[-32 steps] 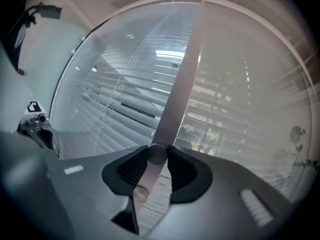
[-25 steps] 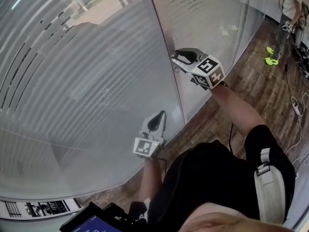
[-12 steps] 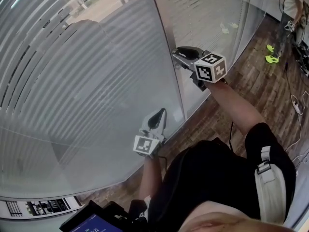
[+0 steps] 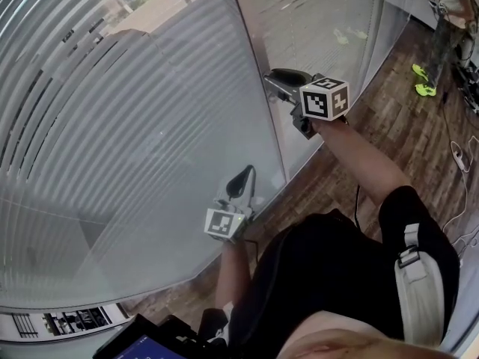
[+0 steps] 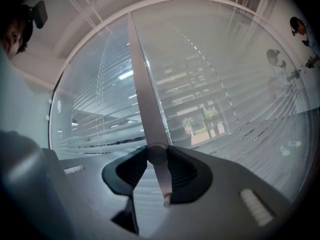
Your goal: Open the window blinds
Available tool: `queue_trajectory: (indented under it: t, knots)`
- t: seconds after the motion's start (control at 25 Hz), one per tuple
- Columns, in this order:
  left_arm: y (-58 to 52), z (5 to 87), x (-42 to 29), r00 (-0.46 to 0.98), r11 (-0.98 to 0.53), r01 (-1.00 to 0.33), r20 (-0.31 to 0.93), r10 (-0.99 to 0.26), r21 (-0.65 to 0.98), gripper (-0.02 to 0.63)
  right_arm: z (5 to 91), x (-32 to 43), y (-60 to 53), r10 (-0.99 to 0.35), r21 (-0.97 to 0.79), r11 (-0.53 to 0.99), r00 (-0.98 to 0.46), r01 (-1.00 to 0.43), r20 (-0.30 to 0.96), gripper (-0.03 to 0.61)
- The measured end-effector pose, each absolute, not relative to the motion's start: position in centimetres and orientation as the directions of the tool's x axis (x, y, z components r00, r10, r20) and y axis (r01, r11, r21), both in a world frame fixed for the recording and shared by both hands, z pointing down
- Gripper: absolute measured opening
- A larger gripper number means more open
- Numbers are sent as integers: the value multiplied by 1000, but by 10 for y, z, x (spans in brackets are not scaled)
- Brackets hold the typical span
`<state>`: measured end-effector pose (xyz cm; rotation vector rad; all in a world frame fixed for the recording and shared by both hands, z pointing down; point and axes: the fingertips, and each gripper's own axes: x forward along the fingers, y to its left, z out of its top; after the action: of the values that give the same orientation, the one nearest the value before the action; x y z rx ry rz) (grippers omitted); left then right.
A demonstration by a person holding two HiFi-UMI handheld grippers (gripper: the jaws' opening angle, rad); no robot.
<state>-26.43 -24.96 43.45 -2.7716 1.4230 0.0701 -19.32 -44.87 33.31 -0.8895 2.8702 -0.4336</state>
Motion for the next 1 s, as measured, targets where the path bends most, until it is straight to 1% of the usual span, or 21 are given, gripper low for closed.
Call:
queue_trajectory:
  t: [0.2,0.32,0.36,0.4,0.48,0.56,0.64,0.68,0.76,0.84,0.92,1.0]
  knots:
    - [-247,422,-263,577,-577,-817,-59,-815,-13,3,320,-194,-444,-553,-246,811,-833,-530,-30,138]
    - [-246,414,-262,584,-584,-811,-57,-810,-13,3,314,-198,-440,-541,-153,832,-841,-534,-6,181]
    - [-245,413,-261,586,-586,-810,-54,-809,-12,3,314,-199,-438,-540,-104,837,-842,-537,3,203]
    - [-245,415,-261,587,-588,-809,-51,-808,-11,3,315,-199,-437,-541,-39,840,-841,-541,12,263]
    - [-245,424,-261,588,-588,-809,-46,-808,-7,3,321,-201,-433,-550,158,828,-834,-539,35,290]
    - [-247,432,-264,584,-584,-812,-42,-811,-5,3,325,-203,-427,-580,430,751,-812,-501,67,291]
    - [-249,431,-267,578,-578,-816,-44,-815,-7,3,321,-204,-425,-632,682,605,-769,-411,97,288]
    - [-250,428,-269,576,-576,-817,-47,-816,-8,3,319,-205,-424,-656,770,531,-747,-355,108,280]
    - [-249,427,-270,573,-573,-820,-50,-818,-9,3,324,-207,-423,-684,876,420,-717,-236,135,265]
    - [-248,428,-270,571,-571,-821,-49,-819,-9,3,332,-207,-424,-706,933,333,-692,-137,151,262]
    - [-246,427,-272,568,-568,-823,-48,-822,-7,3,336,-207,-426,-724,961,267,-674,-75,149,249]
    - [-246,425,-274,565,-565,-825,-45,-824,-7,3,335,-206,-427,-733,972,230,-664,-43,144,227]
